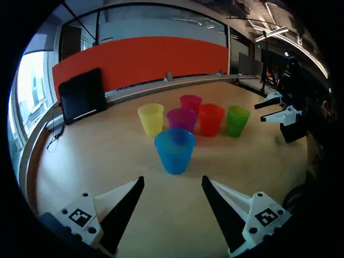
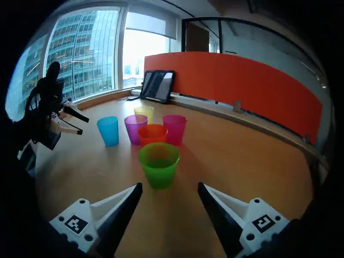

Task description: Pour water

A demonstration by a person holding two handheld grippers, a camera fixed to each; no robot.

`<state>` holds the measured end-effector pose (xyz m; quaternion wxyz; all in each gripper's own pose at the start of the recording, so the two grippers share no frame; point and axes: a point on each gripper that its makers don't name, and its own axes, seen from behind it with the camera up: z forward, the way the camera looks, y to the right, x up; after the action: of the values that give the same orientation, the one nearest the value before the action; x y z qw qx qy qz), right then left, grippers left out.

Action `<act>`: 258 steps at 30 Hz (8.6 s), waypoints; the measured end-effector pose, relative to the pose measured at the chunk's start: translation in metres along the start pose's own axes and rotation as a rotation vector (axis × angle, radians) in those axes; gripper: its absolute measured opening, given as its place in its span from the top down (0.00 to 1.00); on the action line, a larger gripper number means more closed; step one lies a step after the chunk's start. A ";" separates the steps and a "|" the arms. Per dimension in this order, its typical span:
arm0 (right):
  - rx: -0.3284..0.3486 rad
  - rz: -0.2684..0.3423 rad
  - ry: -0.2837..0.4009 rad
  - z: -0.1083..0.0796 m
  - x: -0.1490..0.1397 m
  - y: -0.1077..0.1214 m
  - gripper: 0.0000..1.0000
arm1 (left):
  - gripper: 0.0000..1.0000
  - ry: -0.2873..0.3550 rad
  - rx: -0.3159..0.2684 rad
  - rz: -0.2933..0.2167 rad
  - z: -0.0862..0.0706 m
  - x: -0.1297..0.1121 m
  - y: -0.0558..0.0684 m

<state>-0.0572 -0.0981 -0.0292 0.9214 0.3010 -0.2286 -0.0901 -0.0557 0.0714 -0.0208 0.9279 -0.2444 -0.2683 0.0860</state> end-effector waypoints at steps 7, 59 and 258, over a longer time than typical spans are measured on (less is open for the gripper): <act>-0.082 0.047 0.041 -0.010 0.004 0.015 0.00 | 0.00 0.069 0.066 -0.019 -0.008 0.004 -0.009; -0.625 0.172 0.488 -0.087 0.075 0.073 0.00 | 0.00 0.533 0.472 -0.125 -0.070 0.076 -0.050; -0.627 0.187 0.469 -0.058 0.030 0.101 0.01 | 0.00 0.550 0.502 -0.176 -0.046 0.035 -0.073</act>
<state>-0.0001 0.0033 0.0003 1.0000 -0.0044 -0.0001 0.0000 0.0010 -0.0004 -0.0019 1.0000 0.0005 0.0000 0.0000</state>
